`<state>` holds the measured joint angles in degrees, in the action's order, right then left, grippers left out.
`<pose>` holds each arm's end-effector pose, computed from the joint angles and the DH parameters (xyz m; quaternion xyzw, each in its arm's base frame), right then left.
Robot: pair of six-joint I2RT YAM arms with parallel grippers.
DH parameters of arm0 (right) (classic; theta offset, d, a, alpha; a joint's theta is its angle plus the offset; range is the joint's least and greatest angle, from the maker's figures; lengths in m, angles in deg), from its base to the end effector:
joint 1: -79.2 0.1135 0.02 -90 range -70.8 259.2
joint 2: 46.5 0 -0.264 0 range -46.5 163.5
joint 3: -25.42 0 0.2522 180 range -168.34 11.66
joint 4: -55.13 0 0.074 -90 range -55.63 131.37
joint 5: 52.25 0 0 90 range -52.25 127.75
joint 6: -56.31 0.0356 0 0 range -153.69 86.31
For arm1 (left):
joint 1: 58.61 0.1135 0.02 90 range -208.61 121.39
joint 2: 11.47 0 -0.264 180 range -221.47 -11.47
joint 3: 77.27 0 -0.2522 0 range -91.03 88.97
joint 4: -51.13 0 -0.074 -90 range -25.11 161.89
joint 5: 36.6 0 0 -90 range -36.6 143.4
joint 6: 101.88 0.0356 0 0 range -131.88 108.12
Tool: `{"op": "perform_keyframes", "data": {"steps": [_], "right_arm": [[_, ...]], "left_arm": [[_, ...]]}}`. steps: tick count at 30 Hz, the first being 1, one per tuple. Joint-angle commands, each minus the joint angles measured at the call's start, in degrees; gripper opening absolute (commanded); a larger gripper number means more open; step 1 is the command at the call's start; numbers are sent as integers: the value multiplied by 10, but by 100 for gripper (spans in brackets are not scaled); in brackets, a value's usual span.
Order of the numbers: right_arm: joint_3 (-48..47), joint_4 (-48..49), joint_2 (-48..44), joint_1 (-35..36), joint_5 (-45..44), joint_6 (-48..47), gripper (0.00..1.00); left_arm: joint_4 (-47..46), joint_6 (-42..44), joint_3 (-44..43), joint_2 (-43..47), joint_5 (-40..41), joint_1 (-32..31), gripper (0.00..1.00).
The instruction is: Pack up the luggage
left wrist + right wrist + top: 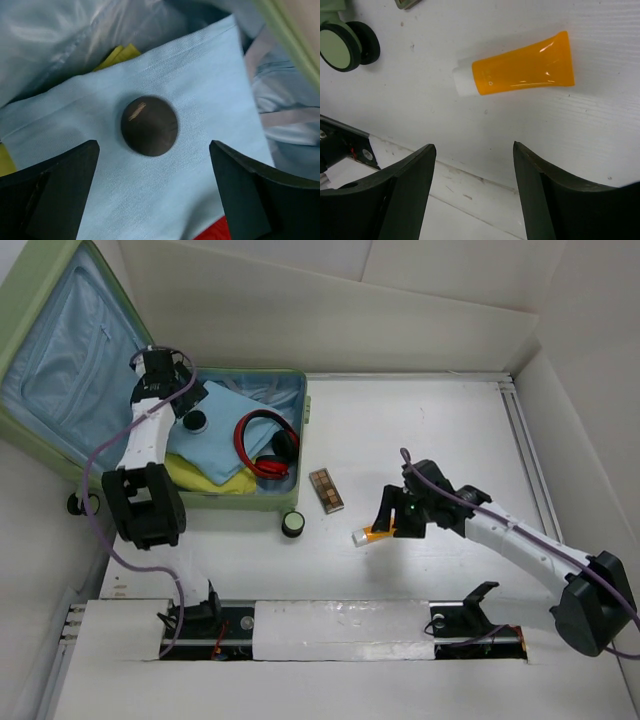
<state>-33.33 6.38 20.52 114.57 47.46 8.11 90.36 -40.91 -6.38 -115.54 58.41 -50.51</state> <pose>0.1807 0.1357 0.2288 0.0296 0.9553 0.2398 0.1705 0.4213 0.0631 0.3302 -0.3005 0.8304 -0.0469 0.4668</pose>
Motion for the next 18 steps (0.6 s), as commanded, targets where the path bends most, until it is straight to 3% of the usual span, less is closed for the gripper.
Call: {"op": "perform_keyframes", "data": {"steps": [1,6,10,11,12,14,18], "right_arm": [[-40,31,-1,7,-13,-12,69],[-40,25,-1,12,-24,-12,69],[-29,25,-1,12,-24,-12,64],[-29,25,6,12,-30,-12,60],[-29,25,6,12,-38,-12,49],[-34,10,6,12,-52,-7,38],[-41,-18,-23,6,-94,7,21]], "left_arm": [[19,-8,-43,-13,-10,0,91],[-17,8,-16,71,-32,-36,99],[-11,35,46,144,2,-172,95],[-6,35,66,169,10,-245,94],[-6,35,86,181,23,-280,94],[-6,-2,155,204,38,-362,91],[-12,-58,227,202,67,-472,81]]}}
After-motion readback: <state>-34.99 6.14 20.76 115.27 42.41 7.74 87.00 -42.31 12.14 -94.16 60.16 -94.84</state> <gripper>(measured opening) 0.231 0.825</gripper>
